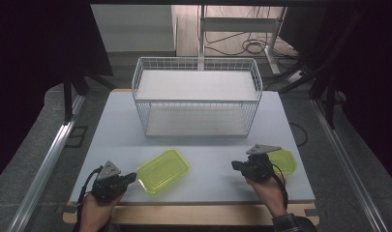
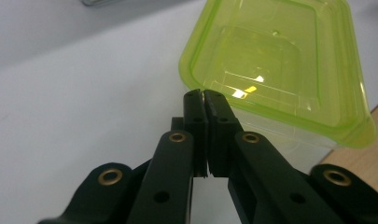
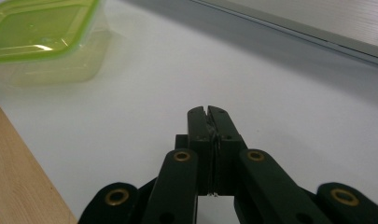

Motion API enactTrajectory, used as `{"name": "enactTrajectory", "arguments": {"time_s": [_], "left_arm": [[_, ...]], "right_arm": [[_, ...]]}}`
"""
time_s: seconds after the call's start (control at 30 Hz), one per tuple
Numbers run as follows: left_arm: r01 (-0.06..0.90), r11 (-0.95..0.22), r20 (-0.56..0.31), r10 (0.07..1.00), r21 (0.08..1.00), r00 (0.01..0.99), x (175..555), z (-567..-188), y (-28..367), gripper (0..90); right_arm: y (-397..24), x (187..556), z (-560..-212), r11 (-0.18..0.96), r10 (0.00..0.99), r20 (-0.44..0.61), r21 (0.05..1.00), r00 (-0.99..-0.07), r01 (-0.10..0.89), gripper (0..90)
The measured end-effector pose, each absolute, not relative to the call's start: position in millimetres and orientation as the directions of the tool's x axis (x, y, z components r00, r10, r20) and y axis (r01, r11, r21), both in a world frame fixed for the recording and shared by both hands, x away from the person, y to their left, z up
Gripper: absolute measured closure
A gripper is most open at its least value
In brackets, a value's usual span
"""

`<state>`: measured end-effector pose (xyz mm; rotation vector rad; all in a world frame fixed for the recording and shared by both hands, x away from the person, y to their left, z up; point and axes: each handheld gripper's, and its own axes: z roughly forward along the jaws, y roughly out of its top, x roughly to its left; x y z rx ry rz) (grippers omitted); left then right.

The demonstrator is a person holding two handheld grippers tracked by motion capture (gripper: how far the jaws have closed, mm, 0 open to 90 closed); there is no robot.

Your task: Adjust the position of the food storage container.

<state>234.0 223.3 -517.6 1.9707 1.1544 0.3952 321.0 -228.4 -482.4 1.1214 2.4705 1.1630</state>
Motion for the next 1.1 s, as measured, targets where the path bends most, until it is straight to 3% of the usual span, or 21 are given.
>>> {"name": "enactTrajectory", "arguments": {"time_s": [0.8, 1.1], "left_arm": [[0.552, -0.308, -0.145, 0.764, 0.775, 0.629, 280.5, -518.3, 180.8, 87.9], [0.534, -0.348, -0.148, 0.718, 0.770, 0.680, 285.1, -518.6, 158.9, 87.2]], "right_arm": [[-185.4, 339.1, -487.0, 0.454, 0.646, 0.154, 0.709, -0.748, 0.539, 88.9], [-192.1, 331.0, -485.6, 0.448, 0.662, 0.137, 0.716, -0.737, 0.536, 87.9]]}}
